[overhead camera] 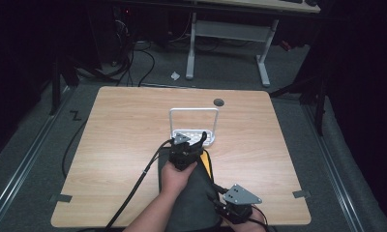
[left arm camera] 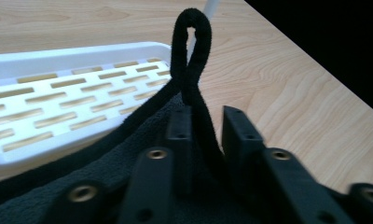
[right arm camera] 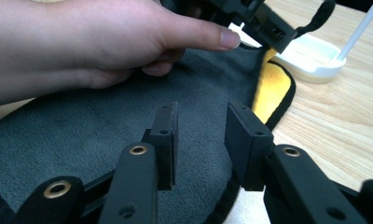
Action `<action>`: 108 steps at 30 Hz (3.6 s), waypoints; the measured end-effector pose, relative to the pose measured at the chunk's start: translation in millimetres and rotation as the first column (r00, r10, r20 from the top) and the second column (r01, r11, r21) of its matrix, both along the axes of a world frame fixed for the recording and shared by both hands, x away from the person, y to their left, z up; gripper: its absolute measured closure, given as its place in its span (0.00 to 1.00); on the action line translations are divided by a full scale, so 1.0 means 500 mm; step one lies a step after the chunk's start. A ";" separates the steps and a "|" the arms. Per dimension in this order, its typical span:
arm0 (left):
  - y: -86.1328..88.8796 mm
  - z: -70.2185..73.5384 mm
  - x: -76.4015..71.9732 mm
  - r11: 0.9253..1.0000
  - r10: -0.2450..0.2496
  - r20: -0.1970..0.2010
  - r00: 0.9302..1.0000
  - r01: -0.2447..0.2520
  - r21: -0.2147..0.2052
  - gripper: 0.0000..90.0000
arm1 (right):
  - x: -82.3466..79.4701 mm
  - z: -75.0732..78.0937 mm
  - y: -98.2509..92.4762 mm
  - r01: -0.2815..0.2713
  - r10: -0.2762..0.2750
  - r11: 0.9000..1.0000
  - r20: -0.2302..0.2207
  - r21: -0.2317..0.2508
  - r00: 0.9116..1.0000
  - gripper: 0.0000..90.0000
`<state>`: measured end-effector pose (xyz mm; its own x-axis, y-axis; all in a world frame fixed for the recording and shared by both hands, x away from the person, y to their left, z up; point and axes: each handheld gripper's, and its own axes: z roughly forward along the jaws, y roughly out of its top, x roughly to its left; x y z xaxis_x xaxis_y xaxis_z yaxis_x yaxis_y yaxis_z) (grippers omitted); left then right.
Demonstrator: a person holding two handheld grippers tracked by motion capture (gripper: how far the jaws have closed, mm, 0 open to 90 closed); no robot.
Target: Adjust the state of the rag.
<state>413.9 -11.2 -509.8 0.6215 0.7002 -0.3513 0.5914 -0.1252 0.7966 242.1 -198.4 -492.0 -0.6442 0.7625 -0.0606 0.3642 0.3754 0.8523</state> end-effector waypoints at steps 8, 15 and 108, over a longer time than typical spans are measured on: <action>0.015 0.019 -0.013 0.998 -0.028 0.021 0.999 0.029 -0.049 0.59 | 0.010 -0.010 0.001 0.003 -0.003 1.000 -0.016 -0.015 1.000 0.74; 0.064 0.029 -0.037 0.999 -0.016 0.048 0.999 0.018 -0.038 0.59 | 0.015 -0.018 0.005 0.003 -0.004 1.000 -0.025 -0.023 1.000 0.75; 0.185 -0.058 -0.043 0.996 0.018 -0.080 0.997 -0.012 0.085 0.84 | 0.251 -0.055 0.000 0.141 -0.154 0.987 -0.203 -0.078 0.967 0.46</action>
<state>392.4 81.1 -539.1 0.5828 0.7384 -0.3393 0.6554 -0.1802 0.7335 367.7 -198.6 -519.4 -0.5283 0.8489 0.0123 0.5857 0.3540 0.7291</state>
